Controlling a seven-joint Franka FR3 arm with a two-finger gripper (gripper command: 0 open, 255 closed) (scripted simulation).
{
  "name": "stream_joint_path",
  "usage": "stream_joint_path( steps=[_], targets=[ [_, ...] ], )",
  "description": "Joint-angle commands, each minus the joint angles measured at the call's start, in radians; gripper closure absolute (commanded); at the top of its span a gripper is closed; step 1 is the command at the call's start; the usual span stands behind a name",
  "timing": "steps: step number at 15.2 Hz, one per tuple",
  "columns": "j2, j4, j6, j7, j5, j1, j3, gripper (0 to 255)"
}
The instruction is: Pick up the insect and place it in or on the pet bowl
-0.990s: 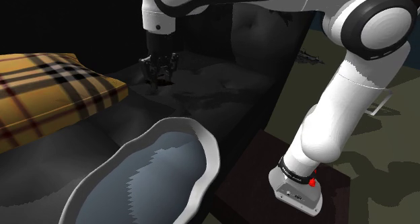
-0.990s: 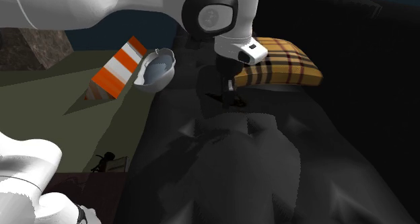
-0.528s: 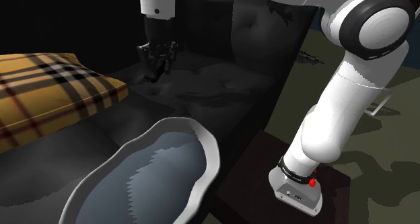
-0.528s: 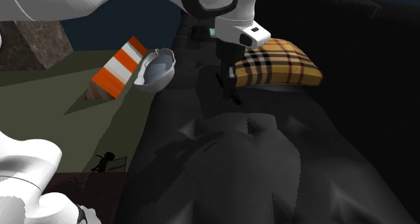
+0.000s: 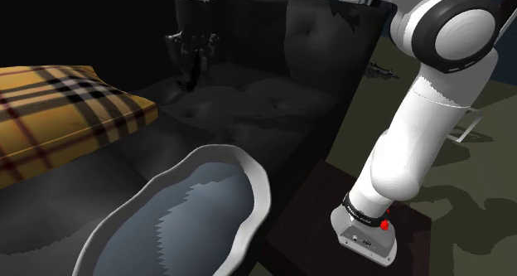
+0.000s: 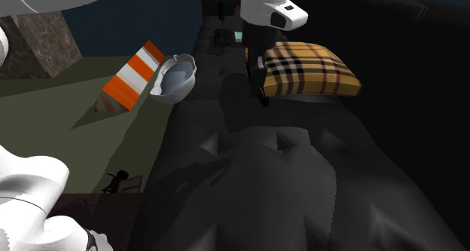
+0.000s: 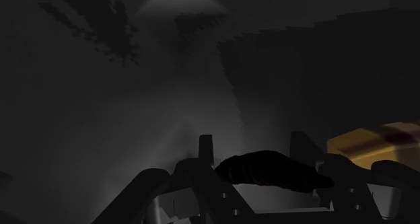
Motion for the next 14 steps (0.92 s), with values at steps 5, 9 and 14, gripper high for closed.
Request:
stream_joint_path(
  steps=[5, 9, 14],
  targets=[
    [0.033, 0.122, -0.091, 0.013, -0.011, 0.005, 0.004, 255],
    [0.063, 0.216, -0.155, 0.025, -0.021, 0.011, 0.008, 255],
    [-0.019, 0.117, -0.126, 0.118, 0.007, 0.057, 0.051, 255]
  ],
)
